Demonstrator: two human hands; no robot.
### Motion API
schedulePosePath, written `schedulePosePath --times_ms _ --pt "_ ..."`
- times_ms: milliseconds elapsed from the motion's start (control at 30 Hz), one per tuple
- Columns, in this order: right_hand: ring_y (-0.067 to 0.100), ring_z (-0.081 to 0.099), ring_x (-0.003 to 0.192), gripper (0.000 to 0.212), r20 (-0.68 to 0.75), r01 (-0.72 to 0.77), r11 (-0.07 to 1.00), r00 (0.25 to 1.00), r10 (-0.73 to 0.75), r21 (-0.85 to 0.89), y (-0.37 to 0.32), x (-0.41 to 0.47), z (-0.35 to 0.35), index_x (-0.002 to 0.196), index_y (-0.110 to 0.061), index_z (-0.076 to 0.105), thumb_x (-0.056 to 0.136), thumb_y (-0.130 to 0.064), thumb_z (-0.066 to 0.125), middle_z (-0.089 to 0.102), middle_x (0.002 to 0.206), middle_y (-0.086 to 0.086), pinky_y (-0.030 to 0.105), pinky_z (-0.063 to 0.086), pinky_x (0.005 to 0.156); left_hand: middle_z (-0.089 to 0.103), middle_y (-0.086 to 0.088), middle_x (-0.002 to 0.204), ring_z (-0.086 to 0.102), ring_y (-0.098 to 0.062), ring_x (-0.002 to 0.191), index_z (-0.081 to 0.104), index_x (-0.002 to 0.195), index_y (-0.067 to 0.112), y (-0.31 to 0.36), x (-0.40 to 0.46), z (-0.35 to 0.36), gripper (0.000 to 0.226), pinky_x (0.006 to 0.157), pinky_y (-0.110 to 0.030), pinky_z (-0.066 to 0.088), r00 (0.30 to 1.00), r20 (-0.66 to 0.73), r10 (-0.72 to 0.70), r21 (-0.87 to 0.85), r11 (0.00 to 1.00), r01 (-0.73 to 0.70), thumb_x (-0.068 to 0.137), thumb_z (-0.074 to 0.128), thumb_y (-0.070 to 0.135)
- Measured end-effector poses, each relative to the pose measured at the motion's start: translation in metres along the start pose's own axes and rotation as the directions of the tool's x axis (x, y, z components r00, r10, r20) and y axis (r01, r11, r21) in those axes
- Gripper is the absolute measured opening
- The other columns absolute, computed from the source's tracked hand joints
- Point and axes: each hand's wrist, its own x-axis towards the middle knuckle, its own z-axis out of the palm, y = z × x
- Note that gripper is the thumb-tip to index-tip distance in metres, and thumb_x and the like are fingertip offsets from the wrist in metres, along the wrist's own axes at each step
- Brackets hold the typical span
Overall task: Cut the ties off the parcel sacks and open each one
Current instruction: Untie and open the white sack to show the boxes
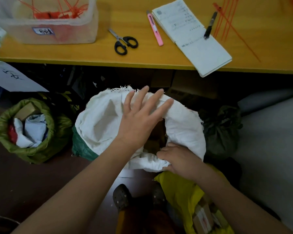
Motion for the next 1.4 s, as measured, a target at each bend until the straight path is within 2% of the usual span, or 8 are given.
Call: schedulePosePath --times_ms 167,367,733,833,933,1133,1300,1400 --pt "0.017 0.044 0.101 0.025 -0.014 -0.01 1.0 1.0 0.01 0.0 0.005 -0.004 -0.001 0.107 -0.016 0.058 0.088 -0.031 0.064 0.059 0.102 0.0 0.02 0.017 0.073 0.068 -0.005 0.083 0.065 -0.026 0.085 0.071 0.088 0.008 0.003 0.019 0.001 0.008 0.102 -0.045 0.035 0.985 0.173 -0.007 -0.315 0.947 0.062 0.082 0.067 0.004" --pt "0.018 0.046 0.1 0.017 -0.021 -0.049 0.998 0.999 0.05 0.05 0.007 -0.009 -0.003 0.102 -0.016 0.058 0.086 -0.02 0.063 0.059 0.099 0.001 0.025 0.03 0.077 0.044 0.01 0.059 0.047 -0.015 0.057 0.048 0.073 0.015 0.017 0.017 0.014 0.025 0.068 -0.029 0.028 0.886 0.452 -0.103 -0.451 0.83 0.327 0.098 0.049 0.019" --pt "0.011 0.044 0.098 0.048 -0.144 -0.043 0.996 0.988 0.054 0.081 0.014 -0.021 -0.001 0.098 -0.018 0.062 0.08 -0.062 0.062 0.058 0.094 -0.006 0.023 0.034 0.085 0.045 0.003 0.059 0.041 -0.011 0.056 0.051 0.069 0.018 0.02 0.032 0.026 0.031 0.062 -0.031 0.033 0.815 0.546 -0.196 -0.547 0.653 0.524 0.099 0.049 0.024" --pt "0.014 0.053 0.097 0.037 -0.502 0.032 0.999 0.865 -0.009 0.038 0.01 -0.031 -0.002 0.102 -0.017 0.065 0.093 -0.052 0.056 0.062 0.1 -0.004 0.029 0.046 0.088 0.044 -0.001 0.059 0.041 -0.015 0.057 0.055 0.073 0.007 0.019 0.036 0.026 0.032 0.059 -0.034 0.036 0.806 0.554 -0.209 -0.565 0.617 0.548 0.099 0.049 0.025" --pt "0.027 0.062 0.1 0.032 -0.79 -0.262 0.959 0.608 0.077 -0.108 0.011 -0.03 -0.001 0.113 -0.019 0.057 0.092 -0.042 0.063 0.065 0.114 0.007 0.041 0.051 0.084 0.039 0.001 0.057 0.038 -0.016 0.055 0.045 0.064 0.016 0.019 0.038 0.027 0.036 0.058 -0.035 0.034 0.79 0.565 -0.237 -0.576 0.573 0.584 0.099 0.048 0.024" --pt "0.03 0.047 0.128 0.071 -0.732 -0.466 0.869 0.533 0.424 0.164 0.015 -0.019 -0.012 0.141 -0.018 0.042 0.082 -0.047 0.07 0.044 0.145 0.011 0.047 0.036 0.103 0.036 0.001 0.057 0.037 -0.011 0.053 0.046 0.066 0.01 0.024 0.036 0.027 0.038 0.054 -0.03 0.033 0.738 0.652 -0.177 -0.608 0.46 0.647 0.101 0.046 0.025" --pt "0.016 0.065 0.086 0.013 -0.567 -0.155 0.735 0.538 0.623 0.66 0.024 -0.016 -0.02 0.098 -0.008 0.07 0.089 -0.017 0.068 0.071 0.091 0.002 0.038 0.051 0.083 0.034 -0.001 0.056 0.033 -0.006 0.048 0.046 0.062 0.007 0.02 0.032 0.029 0.039 0.048 -0.014 0.031 0.645 0.744 -0.173 -0.603 0.241 0.761 0.098 0.051 0.02" --pt "0.001 0.059 0.069 0.02 -0.481 -0.081 0.634 0.578 0.659 0.769 0.028 -0.021 -0.025 0.077 -0.023 0.065 0.092 -0.011 0.063 0.064 0.069 -0.014 0.013 0.044 0.064 0.041 -0.004 0.061 0.039 -0.005 0.049 0.054 0.071 0.002 0.018 0.028 0.032 0.029 0.05 -0.018 0.035 0.624 0.755 -0.201 -0.581 0.236 0.779 0.095 0.056 0.018"
